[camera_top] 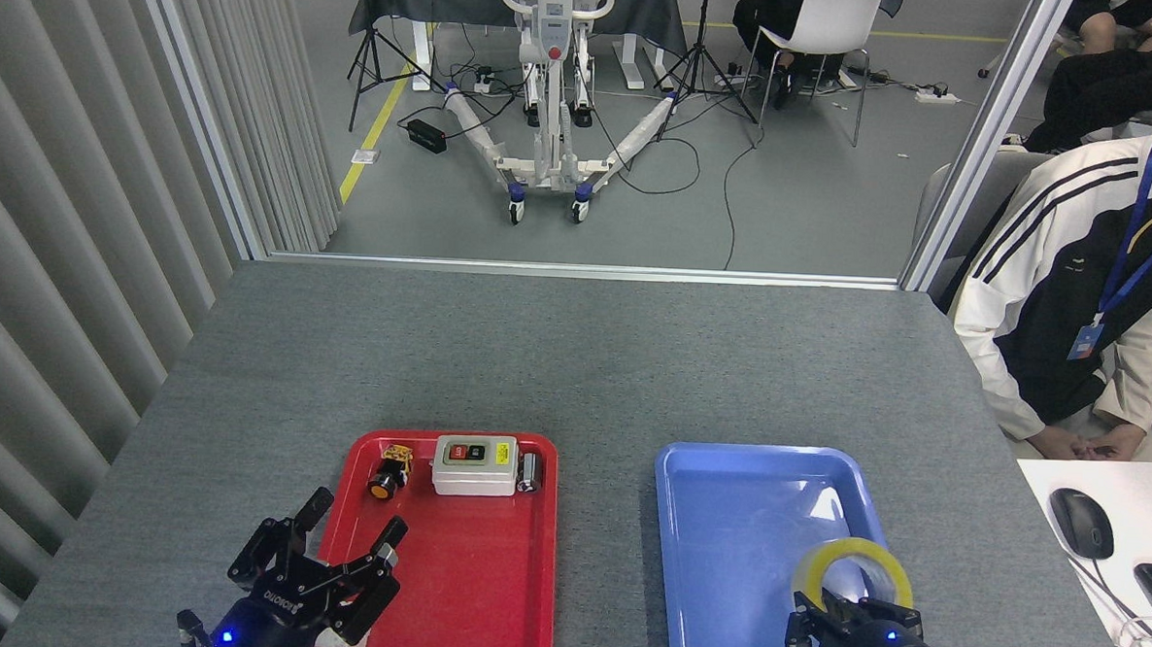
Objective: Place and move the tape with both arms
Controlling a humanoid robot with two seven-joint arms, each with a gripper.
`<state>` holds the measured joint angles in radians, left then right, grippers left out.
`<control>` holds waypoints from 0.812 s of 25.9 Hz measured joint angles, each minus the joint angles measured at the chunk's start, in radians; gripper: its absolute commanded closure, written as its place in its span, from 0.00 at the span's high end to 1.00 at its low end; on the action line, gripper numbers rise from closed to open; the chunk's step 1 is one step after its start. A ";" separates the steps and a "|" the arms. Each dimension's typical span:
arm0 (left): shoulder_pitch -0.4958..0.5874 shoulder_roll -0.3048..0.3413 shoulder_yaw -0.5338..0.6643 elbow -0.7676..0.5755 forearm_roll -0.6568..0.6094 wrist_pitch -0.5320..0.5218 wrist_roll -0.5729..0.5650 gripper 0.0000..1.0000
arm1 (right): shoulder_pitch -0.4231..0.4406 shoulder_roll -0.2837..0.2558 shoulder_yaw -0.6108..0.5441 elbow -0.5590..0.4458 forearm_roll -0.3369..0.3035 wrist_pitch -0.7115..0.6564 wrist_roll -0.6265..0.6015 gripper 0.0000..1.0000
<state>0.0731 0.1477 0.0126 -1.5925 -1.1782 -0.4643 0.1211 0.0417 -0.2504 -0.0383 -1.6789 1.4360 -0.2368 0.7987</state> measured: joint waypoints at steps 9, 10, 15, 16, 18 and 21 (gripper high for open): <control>0.024 -0.011 0.015 -0.032 -0.060 0.174 0.010 0.99 | 0.005 0.007 0.024 0.001 -0.004 0.009 -0.100 1.00; 0.024 -0.011 0.009 -0.031 -0.066 0.193 0.010 0.99 | 0.012 0.009 0.025 -0.004 -0.007 0.010 -0.144 1.00; 0.026 0.004 -0.028 -0.031 -0.095 0.302 0.010 0.99 | 0.055 0.023 0.004 -0.025 -0.018 0.010 -0.457 1.00; 0.026 0.005 -0.030 -0.029 -0.098 0.322 0.009 0.99 | 0.062 0.026 -0.001 -0.026 -0.019 0.010 -0.517 1.00; 0.021 0.006 -0.021 -0.020 -0.099 0.363 0.008 0.99 | 0.073 0.037 -0.009 -0.026 -0.020 0.010 -0.630 1.00; 0.014 0.010 0.008 -0.010 -0.095 0.414 0.008 0.99 | 0.085 0.065 -0.020 -0.020 -0.019 0.010 -0.755 1.00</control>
<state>0.0875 0.1577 0.0209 -1.6027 -1.2728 -0.0508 0.1292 0.1266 -0.1858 -0.0582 -1.6993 1.4173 -0.2269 0.0440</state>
